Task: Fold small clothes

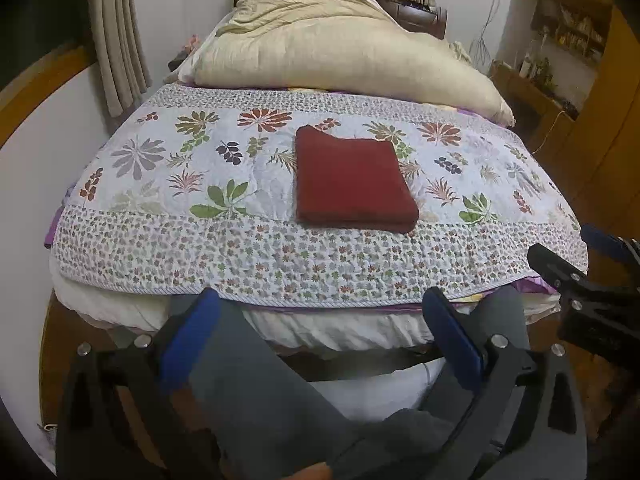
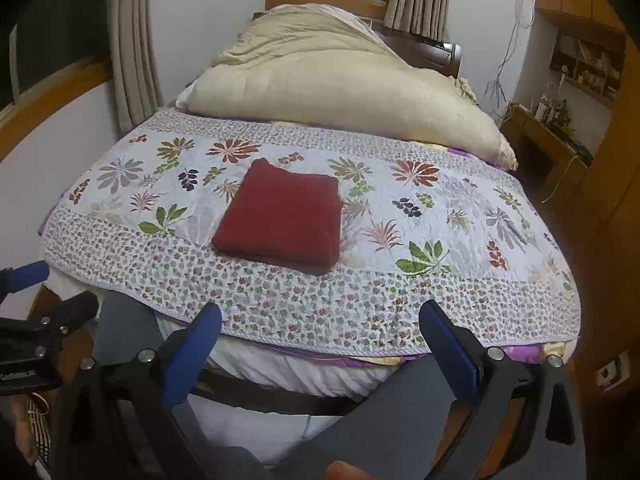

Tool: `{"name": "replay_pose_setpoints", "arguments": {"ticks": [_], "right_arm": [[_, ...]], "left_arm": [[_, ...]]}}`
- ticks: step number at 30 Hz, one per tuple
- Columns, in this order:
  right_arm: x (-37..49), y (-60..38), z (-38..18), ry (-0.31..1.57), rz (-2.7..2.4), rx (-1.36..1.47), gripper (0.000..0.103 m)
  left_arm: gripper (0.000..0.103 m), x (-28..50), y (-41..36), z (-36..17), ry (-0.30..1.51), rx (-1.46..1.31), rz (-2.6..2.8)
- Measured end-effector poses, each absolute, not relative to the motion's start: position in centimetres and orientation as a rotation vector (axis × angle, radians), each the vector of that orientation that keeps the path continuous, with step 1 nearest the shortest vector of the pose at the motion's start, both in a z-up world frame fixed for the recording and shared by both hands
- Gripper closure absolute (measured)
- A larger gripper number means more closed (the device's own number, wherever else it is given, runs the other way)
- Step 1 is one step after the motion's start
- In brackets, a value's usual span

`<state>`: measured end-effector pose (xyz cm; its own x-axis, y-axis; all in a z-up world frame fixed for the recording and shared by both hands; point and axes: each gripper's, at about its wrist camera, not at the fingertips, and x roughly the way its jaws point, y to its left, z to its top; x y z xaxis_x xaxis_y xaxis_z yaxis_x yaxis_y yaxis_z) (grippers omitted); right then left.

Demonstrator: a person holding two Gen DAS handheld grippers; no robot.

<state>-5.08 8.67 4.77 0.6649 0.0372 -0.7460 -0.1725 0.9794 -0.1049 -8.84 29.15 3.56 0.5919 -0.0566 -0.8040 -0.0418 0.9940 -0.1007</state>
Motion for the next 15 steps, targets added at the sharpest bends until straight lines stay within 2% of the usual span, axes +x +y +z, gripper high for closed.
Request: {"name": "replay_pose_setpoints", "arguments": {"ticks": [15], "right_arm": [[-4.69,8.77,4.21,0.854,0.119,-0.17,0.004]], "left_arm": [[0.003,-7.99,28.9,2.82,0.958,-0.105,-0.013]]}}
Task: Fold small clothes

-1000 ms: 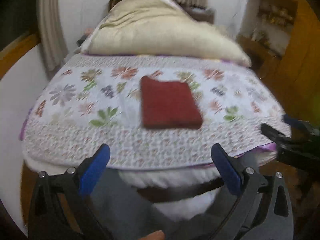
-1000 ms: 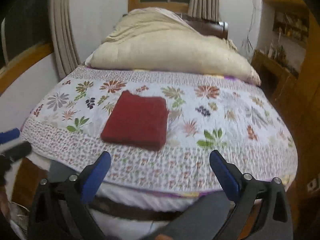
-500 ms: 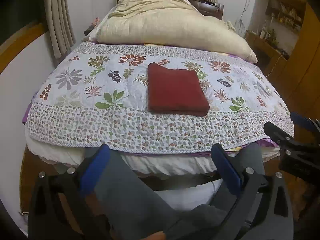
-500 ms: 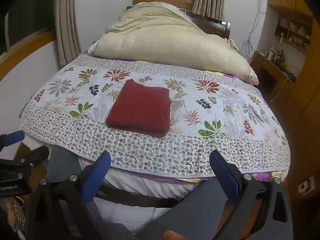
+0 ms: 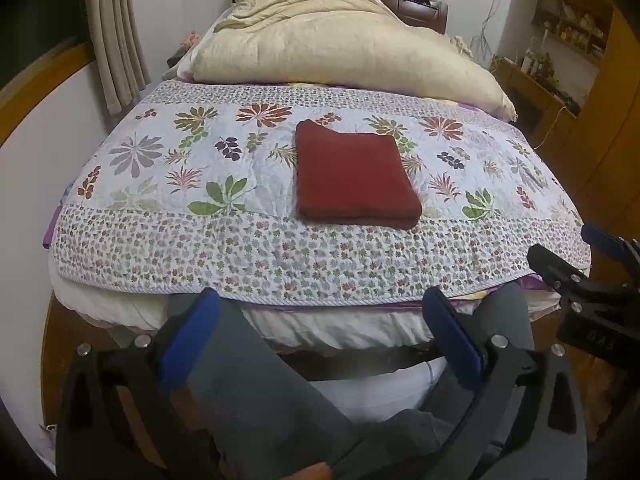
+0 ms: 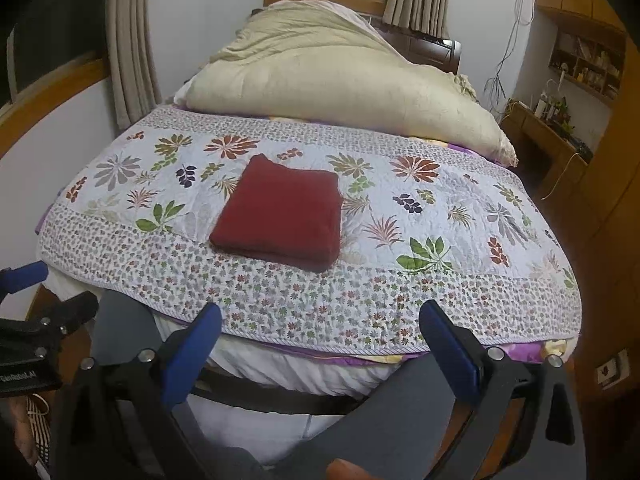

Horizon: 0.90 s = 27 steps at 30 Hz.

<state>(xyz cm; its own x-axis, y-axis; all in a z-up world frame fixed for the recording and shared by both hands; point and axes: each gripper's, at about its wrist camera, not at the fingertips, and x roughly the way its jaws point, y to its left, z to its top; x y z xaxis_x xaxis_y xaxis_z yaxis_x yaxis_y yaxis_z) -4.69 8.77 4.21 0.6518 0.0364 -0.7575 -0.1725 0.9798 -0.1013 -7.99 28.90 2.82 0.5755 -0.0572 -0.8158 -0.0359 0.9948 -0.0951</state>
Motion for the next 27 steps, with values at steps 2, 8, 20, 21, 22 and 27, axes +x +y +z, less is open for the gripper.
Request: {"name": "replay_pose_setpoints", "arguments": {"ticks": [2,8,20,21,22,27], "right_arm": [[-4.67,8.74,4.22,0.855,0.12,-0.171,0.004],[-4.58,8.79,4.03,0.854,0.123,-0.174,0.004],[-4.68,8.66,3.64,0.84,0.104,-0.165,0.004],[-4.78,8.57,3.67,0.828,0.094,-0.167,0.004],[-4.83,8.61,3.65,0.816,0.084,-0.176,0.004],[-4.78,8.93,3.3,0.828,0.098,-0.183,0.004]], "left_arm": [[0.003,-8.05,28.76,2.83,0.957,-0.101,-0.009],[0.003,-8.05,28.65,2.83,0.958,-0.098,-0.014],[0.003,-7.63,28.41,2.49,0.97,-0.084,-0.011],[0.003,-7.62,28.38,2.47,0.968,-0.08,-0.009],[0.003,-7.61,28.35,2.46,0.968,-0.081,-0.009],[0.003,-7.57,28.47,2.41,0.971,-0.092,-0.008]]}}
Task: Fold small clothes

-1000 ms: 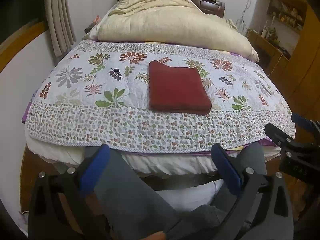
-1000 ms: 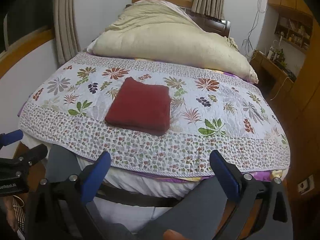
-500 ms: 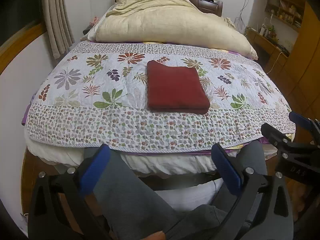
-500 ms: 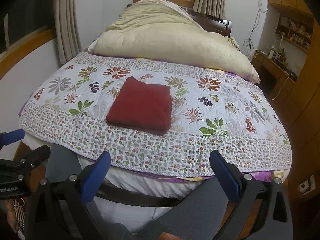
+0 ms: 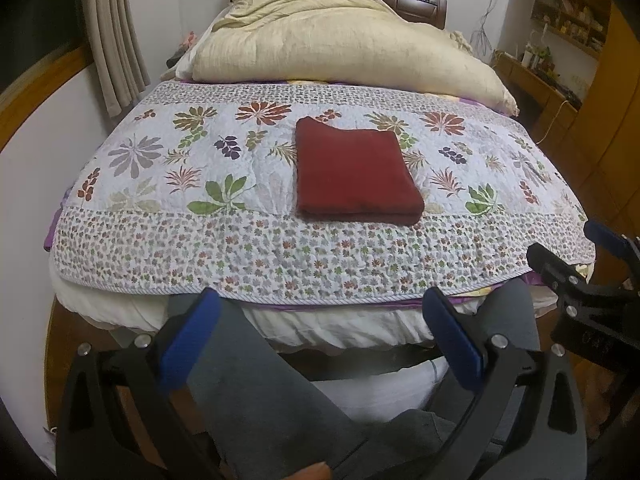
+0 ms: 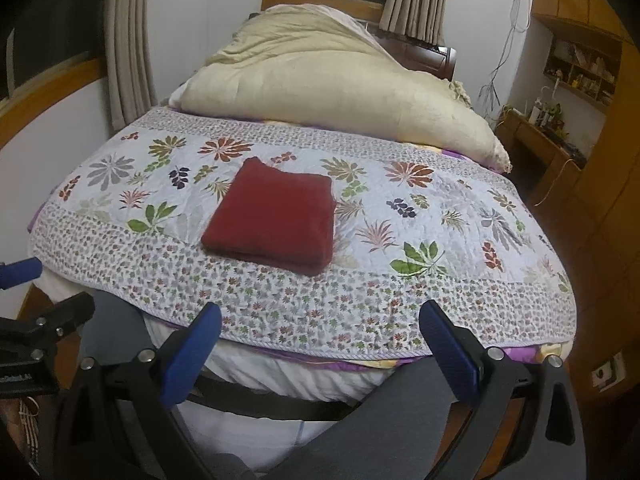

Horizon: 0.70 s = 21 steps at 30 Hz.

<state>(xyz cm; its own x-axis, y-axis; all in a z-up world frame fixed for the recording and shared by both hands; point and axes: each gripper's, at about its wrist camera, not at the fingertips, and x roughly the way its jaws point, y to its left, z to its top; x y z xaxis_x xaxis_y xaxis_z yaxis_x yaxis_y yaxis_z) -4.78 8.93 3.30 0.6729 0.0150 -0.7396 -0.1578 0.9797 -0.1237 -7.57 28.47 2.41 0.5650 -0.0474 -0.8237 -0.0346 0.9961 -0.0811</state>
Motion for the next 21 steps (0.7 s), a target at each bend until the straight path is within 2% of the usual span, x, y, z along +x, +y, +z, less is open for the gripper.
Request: {"name": "replay_pose_setpoints", "arguments": {"ticks": [21], "right_arm": [[-3.7,8.9,2.9,0.866,0.124,-0.157,0.004]], "left_arm": [[0.003,-7.3,28.1,2.0,0.982,-0.09,-0.006]]}}
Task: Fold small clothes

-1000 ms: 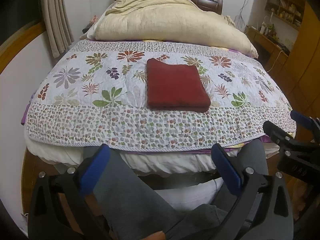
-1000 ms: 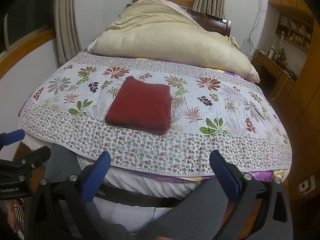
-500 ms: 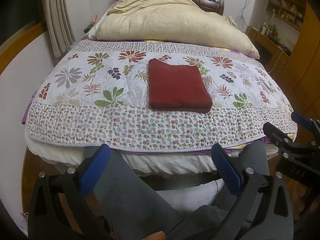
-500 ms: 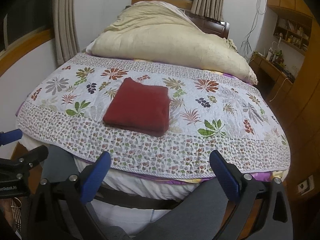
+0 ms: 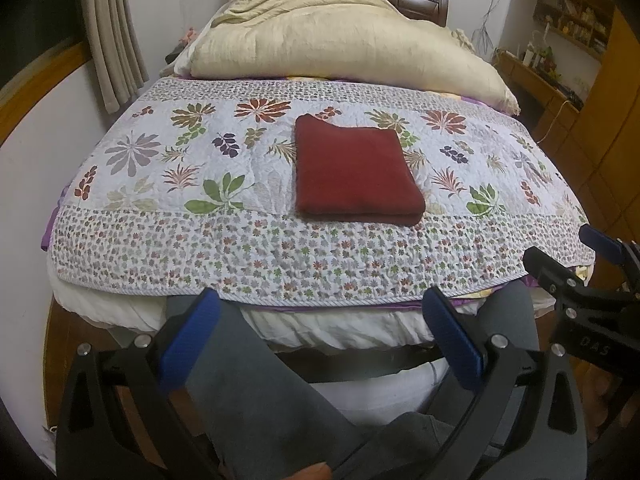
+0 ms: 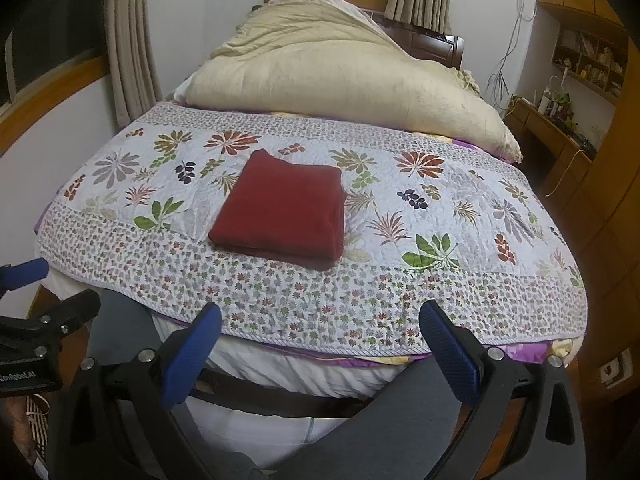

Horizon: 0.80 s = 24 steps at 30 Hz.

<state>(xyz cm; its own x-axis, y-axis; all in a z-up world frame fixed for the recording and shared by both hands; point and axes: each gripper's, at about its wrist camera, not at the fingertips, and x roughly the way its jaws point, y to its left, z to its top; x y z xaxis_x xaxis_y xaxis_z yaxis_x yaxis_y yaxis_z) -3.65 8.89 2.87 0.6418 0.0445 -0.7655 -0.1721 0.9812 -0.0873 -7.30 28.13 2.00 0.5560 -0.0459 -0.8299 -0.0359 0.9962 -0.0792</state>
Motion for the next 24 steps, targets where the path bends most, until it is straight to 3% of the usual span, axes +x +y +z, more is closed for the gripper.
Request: {"name": "replay_pose_setpoints", "arguments": {"ticks": [24], "right_arm": [[-2.9,8.7,2.7,0.877,0.116,-0.146,0.004]], "left_arm": [[0.003,-6.2,28.9,1.6,0.997,-0.086,-0.012]]}}
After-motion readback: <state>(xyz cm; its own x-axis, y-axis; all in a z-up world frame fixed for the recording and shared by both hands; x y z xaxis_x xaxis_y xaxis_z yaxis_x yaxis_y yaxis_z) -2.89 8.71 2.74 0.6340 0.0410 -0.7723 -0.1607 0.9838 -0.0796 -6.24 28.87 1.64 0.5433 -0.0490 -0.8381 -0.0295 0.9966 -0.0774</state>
